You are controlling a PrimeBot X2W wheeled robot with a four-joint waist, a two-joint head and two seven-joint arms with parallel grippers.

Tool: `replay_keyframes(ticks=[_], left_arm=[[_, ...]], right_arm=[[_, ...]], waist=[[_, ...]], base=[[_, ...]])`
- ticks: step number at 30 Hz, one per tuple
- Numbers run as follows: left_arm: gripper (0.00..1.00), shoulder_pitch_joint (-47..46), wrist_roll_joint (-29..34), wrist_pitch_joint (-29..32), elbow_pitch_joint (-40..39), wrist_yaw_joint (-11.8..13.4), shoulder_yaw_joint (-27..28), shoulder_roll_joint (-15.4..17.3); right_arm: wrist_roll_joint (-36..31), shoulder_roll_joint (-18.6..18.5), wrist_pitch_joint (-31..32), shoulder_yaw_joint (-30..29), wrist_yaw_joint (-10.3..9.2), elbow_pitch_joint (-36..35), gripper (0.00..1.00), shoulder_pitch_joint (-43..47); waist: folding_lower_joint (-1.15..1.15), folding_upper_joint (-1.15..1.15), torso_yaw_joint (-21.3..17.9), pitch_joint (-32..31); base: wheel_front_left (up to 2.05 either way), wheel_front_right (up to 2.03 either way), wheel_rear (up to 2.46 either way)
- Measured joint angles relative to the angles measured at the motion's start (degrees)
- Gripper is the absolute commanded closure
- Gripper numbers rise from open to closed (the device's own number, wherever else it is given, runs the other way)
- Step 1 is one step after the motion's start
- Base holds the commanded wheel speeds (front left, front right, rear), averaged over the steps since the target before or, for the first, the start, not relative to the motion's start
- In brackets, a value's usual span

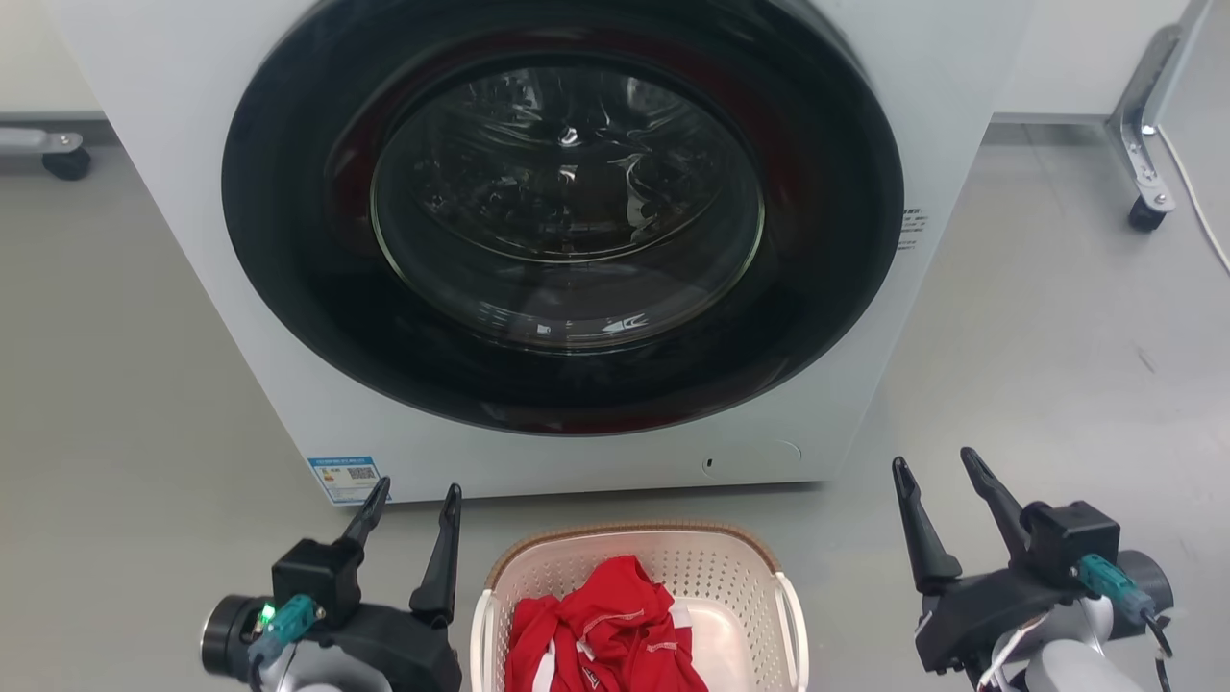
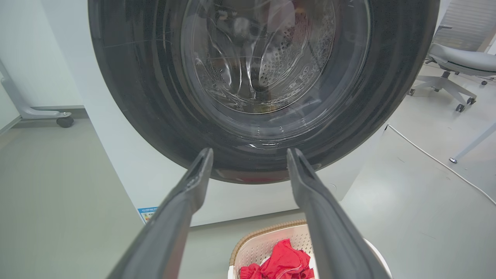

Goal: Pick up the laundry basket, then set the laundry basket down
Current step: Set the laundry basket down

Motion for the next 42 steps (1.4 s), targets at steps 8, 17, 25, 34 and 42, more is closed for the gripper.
replay_keyframes(ticks=[8,17,25,34,42], left_arm=[[0.0,6.9,1.6,0.0,-7.7,1.0,1.8,1.4],[0.0,13.2,4.1,0.0,-13.7,1.5,3.4,2.1],[0.0,17.0,6.6,0.0,-16.5,1.5,7.0,1.3],[0.0,19.4,8.2,1.3,-18.8,1.5,10.0,-1.0],[0.0,20.9,10.1,3.8,-19.8,1.5,11.6,-2.7]], right_arm=[[-1.4,-0.6,0.0,-2.7,-0.76,-7.1,0.0,6.7],[-4.0,-0.9,-0.2,-6.1,-1.02,-13.4,0.0,13.7],[-6.9,-0.7,-0.3,-10.9,-1.02,-16.3,0.0,17.5],[-8.5,0.9,-0.1,-12.9,-1.15,-18.9,0.0,20.1],[-10.0,1.8,0.9,-13.7,-1.19,-20.6,0.0,21.0]], waist=[[0.0,0.01,-0.4,-2.3],[-0.01,0.0,-0.7,-4.1],[0.0,0.01,-0.9,-4.3],[0.0,0.01,-0.8,-4.3],[0.0,0.0,-0.7,-4.2]], base=[[0.0,0.0,0.0],[0.0,0.0,0.0],[0.0,0.0,0.0],[0.0,0.0,0.0],[0.0,0.0,0.0]])
